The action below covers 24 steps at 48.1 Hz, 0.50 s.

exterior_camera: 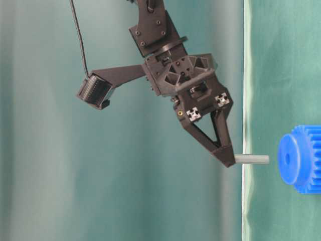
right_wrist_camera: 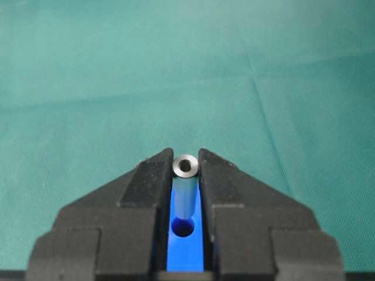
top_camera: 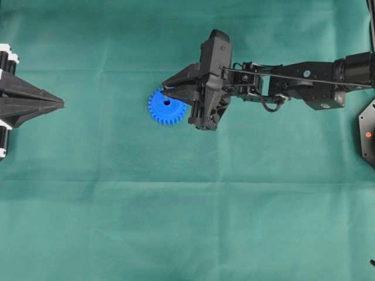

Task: Insert the shaft placed at a random location into the center hole of the medium gear at another random location.
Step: 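Align the held shaft above the gear's center hole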

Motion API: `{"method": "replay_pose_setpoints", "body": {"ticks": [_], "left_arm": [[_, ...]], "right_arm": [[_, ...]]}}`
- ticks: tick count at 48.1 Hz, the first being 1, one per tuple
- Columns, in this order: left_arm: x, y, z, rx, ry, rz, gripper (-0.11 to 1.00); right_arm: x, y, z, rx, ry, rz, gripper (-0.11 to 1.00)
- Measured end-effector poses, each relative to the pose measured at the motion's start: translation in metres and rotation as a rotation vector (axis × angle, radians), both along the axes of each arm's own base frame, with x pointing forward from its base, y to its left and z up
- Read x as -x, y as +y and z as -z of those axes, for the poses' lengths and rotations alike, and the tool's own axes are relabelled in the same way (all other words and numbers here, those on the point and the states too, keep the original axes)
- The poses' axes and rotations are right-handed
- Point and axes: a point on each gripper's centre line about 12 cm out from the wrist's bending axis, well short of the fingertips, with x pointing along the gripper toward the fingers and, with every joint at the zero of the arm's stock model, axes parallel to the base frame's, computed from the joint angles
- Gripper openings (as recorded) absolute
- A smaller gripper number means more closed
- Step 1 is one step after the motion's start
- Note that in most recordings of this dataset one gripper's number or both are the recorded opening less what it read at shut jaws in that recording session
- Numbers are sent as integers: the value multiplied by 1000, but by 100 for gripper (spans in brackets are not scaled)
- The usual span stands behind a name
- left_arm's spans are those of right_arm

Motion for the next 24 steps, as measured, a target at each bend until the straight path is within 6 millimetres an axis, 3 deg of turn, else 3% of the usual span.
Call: {"method": "replay_pose_setpoints", "body": {"ticks": [24], "left_arm": [[0, 0, 0, 2, 0, 0, 0]], "right_arm": [[-2, 0, 25, -4, 41, -1, 13]]}}
